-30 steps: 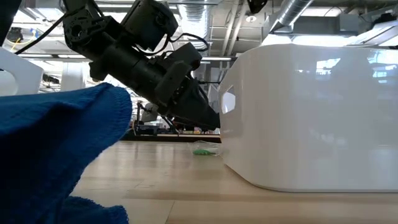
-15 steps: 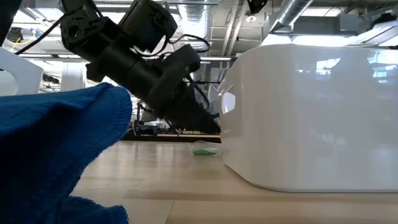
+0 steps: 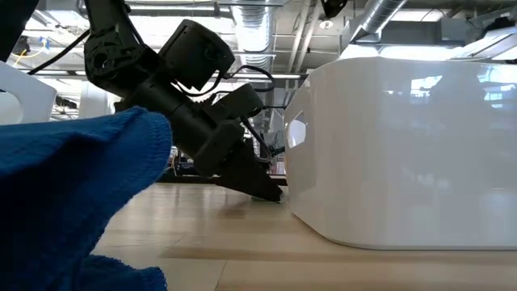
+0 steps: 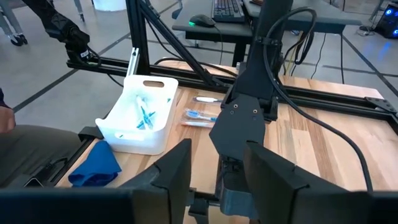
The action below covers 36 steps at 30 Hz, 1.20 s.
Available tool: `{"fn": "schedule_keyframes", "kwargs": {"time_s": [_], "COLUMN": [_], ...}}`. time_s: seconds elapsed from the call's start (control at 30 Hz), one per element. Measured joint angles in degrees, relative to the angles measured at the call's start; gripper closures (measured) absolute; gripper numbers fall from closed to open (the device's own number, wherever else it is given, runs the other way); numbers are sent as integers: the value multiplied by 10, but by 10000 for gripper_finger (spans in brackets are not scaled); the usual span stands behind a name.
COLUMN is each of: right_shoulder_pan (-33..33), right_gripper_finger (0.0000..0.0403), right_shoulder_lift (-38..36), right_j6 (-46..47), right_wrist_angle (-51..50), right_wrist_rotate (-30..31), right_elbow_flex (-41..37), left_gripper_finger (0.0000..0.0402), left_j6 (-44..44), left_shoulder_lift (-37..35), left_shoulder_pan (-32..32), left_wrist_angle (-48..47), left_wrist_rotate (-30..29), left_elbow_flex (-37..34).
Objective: Pick & Place Toothbrushes
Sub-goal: Put the green toothbrush into the yellow bin
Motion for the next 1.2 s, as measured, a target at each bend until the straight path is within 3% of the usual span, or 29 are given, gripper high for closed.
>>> {"fn": "schedule_keyframes", "kwargs": {"time_s": [0.1,0.23,0.57,0.9,1.07,1.2], "right_shoulder_pan": [0,0,0,0,0,0], "right_gripper_finger": [266,265,270,273,279,284], "right_shoulder_lift": [0,0,0,0,0,0], "right_j6": [-1,-2,-10,-11,-11,-13], "right_wrist_angle": [0,0,0,-14,-19,-19], "right_wrist_rotate": [0,0,0,0,0,0], "right_elbow_flex": [0,0,0,0,0,0], "left_gripper_finger": [144,191,381,386,386,386], "left_j6": [-1,-5,0,2,7,20], "left_shoulder_lift": [0,1,1,-43,-99,-140], "left_shoulder_pan": [0,1,2,3,-21,-49], "left_wrist_angle": [-1,-2,-7,-30,-36,-32], "left_wrist_rotate": [-1,-6,-1,-23,-64,-134], "left_elbow_flex": [0,0,0,-4,-3,-17]}}
